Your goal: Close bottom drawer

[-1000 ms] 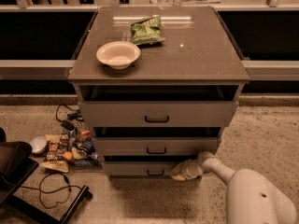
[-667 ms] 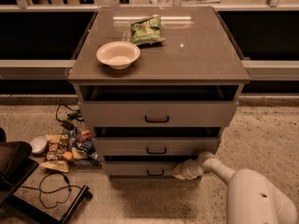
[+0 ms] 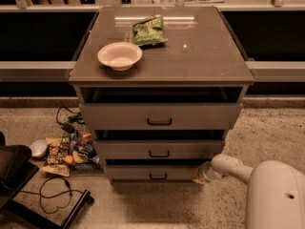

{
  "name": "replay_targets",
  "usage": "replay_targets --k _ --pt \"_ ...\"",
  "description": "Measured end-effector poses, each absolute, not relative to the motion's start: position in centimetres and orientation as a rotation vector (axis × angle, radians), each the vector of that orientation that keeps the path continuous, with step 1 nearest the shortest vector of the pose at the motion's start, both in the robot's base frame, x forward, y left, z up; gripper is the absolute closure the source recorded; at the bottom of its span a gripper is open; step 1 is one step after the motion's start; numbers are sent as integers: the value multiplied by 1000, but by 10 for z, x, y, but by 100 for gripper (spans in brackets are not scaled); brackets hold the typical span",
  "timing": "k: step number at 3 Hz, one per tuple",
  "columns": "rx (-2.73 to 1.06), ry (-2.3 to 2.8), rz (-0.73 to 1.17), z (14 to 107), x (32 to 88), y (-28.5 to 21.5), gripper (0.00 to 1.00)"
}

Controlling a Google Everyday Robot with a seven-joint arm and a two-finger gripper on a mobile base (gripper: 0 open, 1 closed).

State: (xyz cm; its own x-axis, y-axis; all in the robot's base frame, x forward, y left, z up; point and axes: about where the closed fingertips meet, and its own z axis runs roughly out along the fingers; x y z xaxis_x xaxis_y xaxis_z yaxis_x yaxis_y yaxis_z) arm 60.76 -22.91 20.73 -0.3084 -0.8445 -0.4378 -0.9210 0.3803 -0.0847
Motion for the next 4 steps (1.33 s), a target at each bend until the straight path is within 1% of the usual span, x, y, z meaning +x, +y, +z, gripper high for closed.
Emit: replay_targets --k 1,2,3,4 --pt "-1511 2304 91 272 600 -274 100" --pt "-1488 2330 92 303 591 -269 100" --pt "-1489 2330 92 303 591 -269 100" --pt "-1566 2361 113 301 569 -284 100"
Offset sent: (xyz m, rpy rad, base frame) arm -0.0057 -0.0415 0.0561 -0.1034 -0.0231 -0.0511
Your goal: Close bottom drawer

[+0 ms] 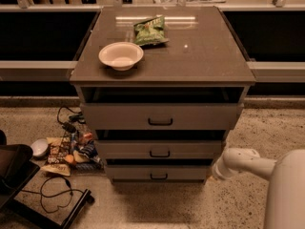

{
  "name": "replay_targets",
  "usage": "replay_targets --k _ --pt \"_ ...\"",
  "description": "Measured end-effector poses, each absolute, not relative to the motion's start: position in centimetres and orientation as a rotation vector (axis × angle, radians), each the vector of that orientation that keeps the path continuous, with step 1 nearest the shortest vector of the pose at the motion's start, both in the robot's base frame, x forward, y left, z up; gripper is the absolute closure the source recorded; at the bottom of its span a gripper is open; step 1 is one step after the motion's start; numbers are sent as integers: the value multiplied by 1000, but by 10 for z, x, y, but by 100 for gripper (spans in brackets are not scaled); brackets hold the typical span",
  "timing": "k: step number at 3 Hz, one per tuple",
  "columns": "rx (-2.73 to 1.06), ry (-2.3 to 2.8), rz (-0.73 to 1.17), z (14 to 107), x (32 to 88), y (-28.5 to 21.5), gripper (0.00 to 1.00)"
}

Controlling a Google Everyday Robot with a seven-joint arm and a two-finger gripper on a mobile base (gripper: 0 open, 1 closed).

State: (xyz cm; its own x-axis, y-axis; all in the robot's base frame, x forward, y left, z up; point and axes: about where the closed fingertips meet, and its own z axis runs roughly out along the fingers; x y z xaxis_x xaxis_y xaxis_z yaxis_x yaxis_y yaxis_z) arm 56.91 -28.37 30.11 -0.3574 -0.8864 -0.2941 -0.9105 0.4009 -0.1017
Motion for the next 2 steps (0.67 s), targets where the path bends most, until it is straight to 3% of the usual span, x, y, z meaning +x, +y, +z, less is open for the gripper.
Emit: replay_targets --k 2 --pt "-1667 2484 21 360 484 -322 100"
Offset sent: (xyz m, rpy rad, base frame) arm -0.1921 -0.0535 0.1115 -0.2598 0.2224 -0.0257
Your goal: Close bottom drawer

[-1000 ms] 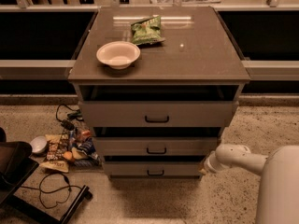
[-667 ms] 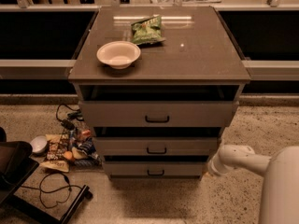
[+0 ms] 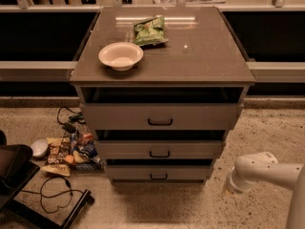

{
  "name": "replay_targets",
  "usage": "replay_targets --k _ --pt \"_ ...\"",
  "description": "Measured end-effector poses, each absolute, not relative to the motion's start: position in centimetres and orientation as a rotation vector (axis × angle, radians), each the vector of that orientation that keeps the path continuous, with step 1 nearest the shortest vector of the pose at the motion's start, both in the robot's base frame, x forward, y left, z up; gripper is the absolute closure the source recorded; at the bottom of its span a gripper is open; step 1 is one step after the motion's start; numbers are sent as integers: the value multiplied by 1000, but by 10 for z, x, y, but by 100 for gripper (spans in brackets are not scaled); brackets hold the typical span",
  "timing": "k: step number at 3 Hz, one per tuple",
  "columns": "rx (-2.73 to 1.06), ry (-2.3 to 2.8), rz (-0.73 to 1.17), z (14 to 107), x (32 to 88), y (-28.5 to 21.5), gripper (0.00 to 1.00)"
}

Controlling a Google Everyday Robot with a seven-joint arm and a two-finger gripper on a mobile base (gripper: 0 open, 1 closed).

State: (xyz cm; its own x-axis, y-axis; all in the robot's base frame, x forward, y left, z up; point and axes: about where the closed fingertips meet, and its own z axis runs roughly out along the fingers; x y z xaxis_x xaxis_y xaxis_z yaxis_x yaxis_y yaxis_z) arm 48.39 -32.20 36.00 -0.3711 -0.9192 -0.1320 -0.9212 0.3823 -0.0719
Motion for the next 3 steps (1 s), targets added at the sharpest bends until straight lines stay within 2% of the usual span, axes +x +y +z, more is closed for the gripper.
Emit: replay_targets --k 2,3 --pt "-1624 2563 -199 465 408 -330 100" --pt "-1420 2562 -372 528 363 -351 100"
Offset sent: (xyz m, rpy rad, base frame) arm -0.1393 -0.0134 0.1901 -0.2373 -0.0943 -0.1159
